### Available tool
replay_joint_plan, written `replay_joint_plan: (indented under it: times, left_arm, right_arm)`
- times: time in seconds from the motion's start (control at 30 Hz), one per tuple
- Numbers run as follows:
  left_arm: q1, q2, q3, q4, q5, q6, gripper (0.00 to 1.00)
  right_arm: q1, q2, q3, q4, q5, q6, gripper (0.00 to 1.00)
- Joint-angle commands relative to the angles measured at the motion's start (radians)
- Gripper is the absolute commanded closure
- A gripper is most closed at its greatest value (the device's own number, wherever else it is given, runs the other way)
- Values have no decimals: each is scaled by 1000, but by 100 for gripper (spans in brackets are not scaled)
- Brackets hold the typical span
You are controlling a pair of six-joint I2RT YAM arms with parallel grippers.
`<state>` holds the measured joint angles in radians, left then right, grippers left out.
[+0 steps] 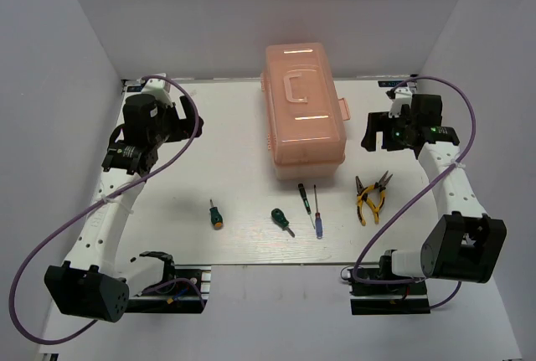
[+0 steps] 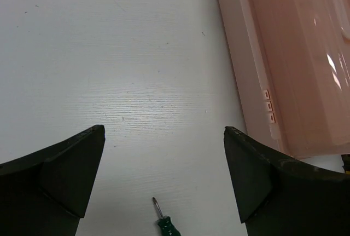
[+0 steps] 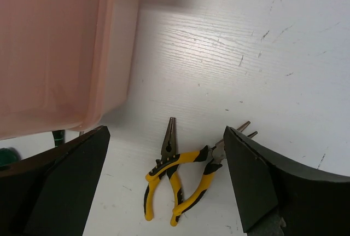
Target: Sort the tools into containers
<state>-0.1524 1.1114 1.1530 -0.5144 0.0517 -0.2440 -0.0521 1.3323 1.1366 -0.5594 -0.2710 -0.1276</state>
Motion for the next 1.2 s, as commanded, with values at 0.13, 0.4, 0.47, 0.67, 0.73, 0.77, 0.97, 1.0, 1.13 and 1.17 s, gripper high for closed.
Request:
replay_joint_plan:
  times: [0.13,0.4,0.47,0.67,0.73,0.77,0.97,1.0,1.13,1.17]
  left_arm:
    - [2,-5,-13,22,22,11,0]
    - [2,-5,-32,49,65,11,15]
    - [2,11,-32,62,86,2,97]
    - [-12,135,-41,128,249,-49,95]
    - [-21,175,-50,157,327,-90,41]
    - [-21,218,-41,175,380,-103,28]
    - [-21,289,-39,290,508,-164,7]
    - [-21,289,-39,309,525,-178,7]
    - [-21,289,-61,367,563,-201,7]
    - [-21,298,-61,388,563,-212,7]
  right_arm:
    - [-9,-2,26,-20,-43,-52,9]
    - [-14,10,26,-69,-201,-199,99]
    - [-11,33,95,-98,-172,-144,100]
    - [50,202,529,-125,-401,-98,30]
    - [121,282,661,-73,-422,-43,9]
    - [136,306,689,-65,-403,-17,9]
    - [244,534,848,162,-453,357,9]
    - [276,571,853,193,-456,421,9]
    - [354,663,942,210,-365,437,15]
    - [368,701,954,214,-346,453,17]
